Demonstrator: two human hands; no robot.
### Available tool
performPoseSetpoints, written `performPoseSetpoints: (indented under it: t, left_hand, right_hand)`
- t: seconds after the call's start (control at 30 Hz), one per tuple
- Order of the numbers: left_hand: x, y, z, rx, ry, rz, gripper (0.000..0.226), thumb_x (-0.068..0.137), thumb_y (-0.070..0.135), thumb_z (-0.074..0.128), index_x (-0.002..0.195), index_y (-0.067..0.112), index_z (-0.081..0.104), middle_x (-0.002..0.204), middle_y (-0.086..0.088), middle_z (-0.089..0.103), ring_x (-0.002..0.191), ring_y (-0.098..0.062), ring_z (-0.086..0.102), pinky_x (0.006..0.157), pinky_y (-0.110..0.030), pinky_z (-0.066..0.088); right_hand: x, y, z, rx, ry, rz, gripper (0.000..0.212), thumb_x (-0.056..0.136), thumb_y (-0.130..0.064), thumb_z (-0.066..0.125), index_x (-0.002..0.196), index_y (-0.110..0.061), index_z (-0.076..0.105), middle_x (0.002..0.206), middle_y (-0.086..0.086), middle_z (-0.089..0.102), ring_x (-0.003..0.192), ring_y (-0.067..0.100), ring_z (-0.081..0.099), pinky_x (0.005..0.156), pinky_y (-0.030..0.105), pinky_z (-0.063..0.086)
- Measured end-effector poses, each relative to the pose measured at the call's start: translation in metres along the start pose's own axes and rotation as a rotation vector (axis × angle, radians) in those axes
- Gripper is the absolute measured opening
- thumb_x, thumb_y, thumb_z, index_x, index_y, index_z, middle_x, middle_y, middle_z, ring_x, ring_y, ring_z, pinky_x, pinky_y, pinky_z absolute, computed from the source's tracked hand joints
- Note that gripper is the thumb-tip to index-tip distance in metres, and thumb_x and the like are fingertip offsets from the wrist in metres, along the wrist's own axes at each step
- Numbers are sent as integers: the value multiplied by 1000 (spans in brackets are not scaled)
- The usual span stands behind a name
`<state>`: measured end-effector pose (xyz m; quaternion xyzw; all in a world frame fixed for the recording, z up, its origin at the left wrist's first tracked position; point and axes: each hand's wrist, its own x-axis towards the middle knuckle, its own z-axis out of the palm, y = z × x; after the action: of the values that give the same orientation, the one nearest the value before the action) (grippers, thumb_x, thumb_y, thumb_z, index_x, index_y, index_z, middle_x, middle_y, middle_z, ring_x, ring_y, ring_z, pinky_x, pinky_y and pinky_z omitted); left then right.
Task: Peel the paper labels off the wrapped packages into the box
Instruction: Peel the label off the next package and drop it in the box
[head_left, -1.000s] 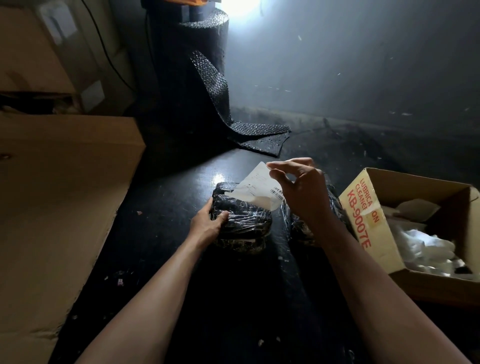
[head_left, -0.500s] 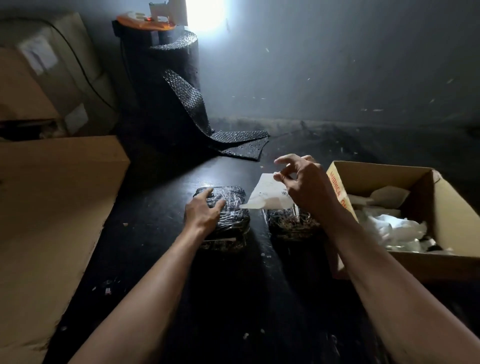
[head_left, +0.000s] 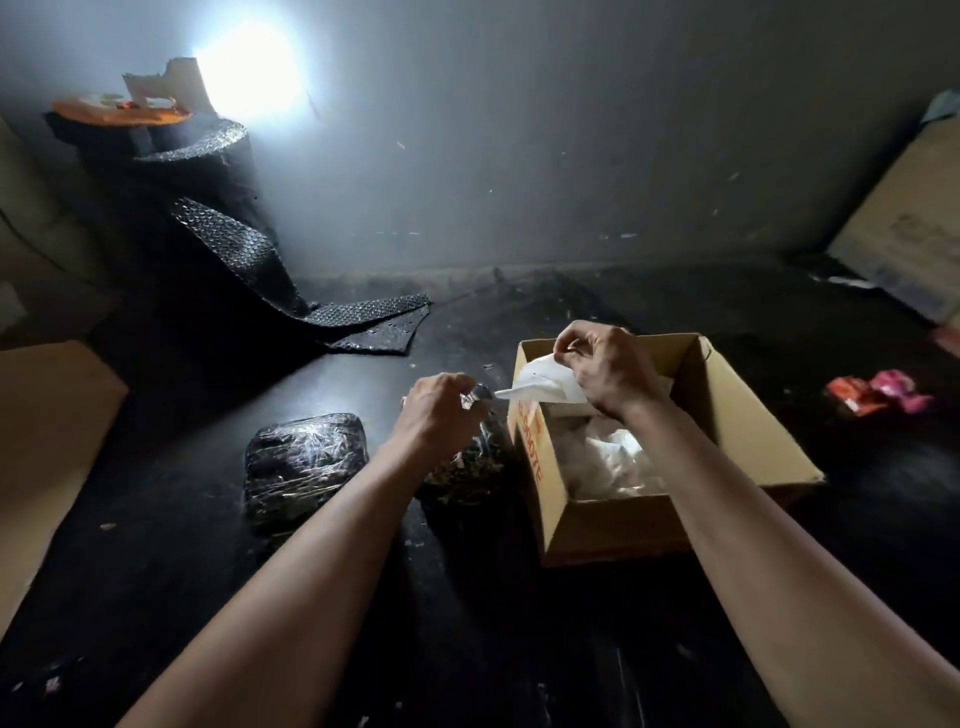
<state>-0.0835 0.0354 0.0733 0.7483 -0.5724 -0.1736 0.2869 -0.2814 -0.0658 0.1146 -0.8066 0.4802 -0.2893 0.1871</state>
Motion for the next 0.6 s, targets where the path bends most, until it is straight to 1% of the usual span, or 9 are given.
performPoseSetpoints:
  t: [0.07, 0.13, 0.17, 0.27, 0.33, 0.43, 0.5, 0.57, 0.6]
  left_hand:
    - [4, 15, 21, 15, -24, -15, 17, 86, 37, 68, 97, 27, 77, 98, -1, 78, 92, -20, 71, 80, -35, 58]
    - [8, 23, 44, 23, -57, -44, 22, 84, 41, 67, 87, 21, 72, 90, -2, 75, 87, -23, 69, 74, -33, 56]
    - [10, 26, 55, 12, -66, -57, 24, 84, 42, 67, 90, 19, 73, 94, -3, 75, 90, -25, 69, 76, -32, 55]
    - [9, 33, 83, -15, -77, -106, 44, 86, 49, 66, 121, 23, 71, 117, -6, 74, 109, -26, 67, 91, -34, 53]
    - [8, 38, 100, -18, -74, -103, 45, 89, 48, 66, 123, 19, 70, 117, -10, 74, 110, -30, 67, 87, -32, 51]
    - [7, 43, 118, -57, -43, -109, 47, 89, 44, 66, 129, 18, 67, 115, -10, 75, 107, -27, 71, 93, -39, 54]
    - [5, 44, 127, -106, -4, -105, 37, 89, 37, 65, 123, 23, 70, 107, -6, 77, 98, -25, 73, 88, -40, 57]
    - [3, 46, 133, -164, 49, -108, 28, 91, 27, 65, 119, 25, 71, 102, -2, 78, 90, -21, 74, 79, -34, 57]
    - [3, 47, 135, -190, 72, -113, 30, 92, 23, 64, 122, 27, 69, 102, 1, 77, 88, -18, 74, 75, -29, 54]
  right_hand:
    - [3, 21, -11, -9, 0, 21, 10, 88, -21, 74, 82, -27, 68, 89, -3, 75, 89, 19, 69, 79, 42, 57]
    - [5, 42, -18, -6, 4, 36, 9, 87, -23, 74, 81, -27, 68, 93, -1, 73, 92, 22, 67, 82, 43, 56]
    - [5, 52, -21, -17, 4, 42, 8, 87, -23, 74, 82, -27, 68, 95, 0, 72, 95, 25, 66, 84, 43, 54]
    - [4, 79, -26, -53, 5, 63, 5, 86, -26, 76, 85, -25, 71, 100, 2, 71, 98, 25, 64, 82, 41, 54]
    - [4, 95, -28, -59, 5, 78, 6, 85, -28, 77, 85, -26, 71, 101, 0, 73, 98, 24, 65, 81, 42, 55]
    - [3, 114, -26, -74, -7, 93, 5, 86, -29, 76, 84, -28, 71, 104, 1, 72, 103, 25, 63, 83, 41, 53]
    - [4, 122, -25, -68, -18, 94, 4, 88, -27, 74, 85, -28, 71, 103, 1, 70, 105, 26, 61, 84, 42, 52]
    - [6, 129, -23, -52, -34, 94, 5, 89, -24, 72, 85, -28, 71, 104, 0, 70, 107, 26, 60, 87, 45, 52]
    - [8, 132, -22, -50, -38, 93, 7, 89, -24, 71, 85, -28, 71, 105, -1, 70, 107, 27, 60, 88, 46, 52]
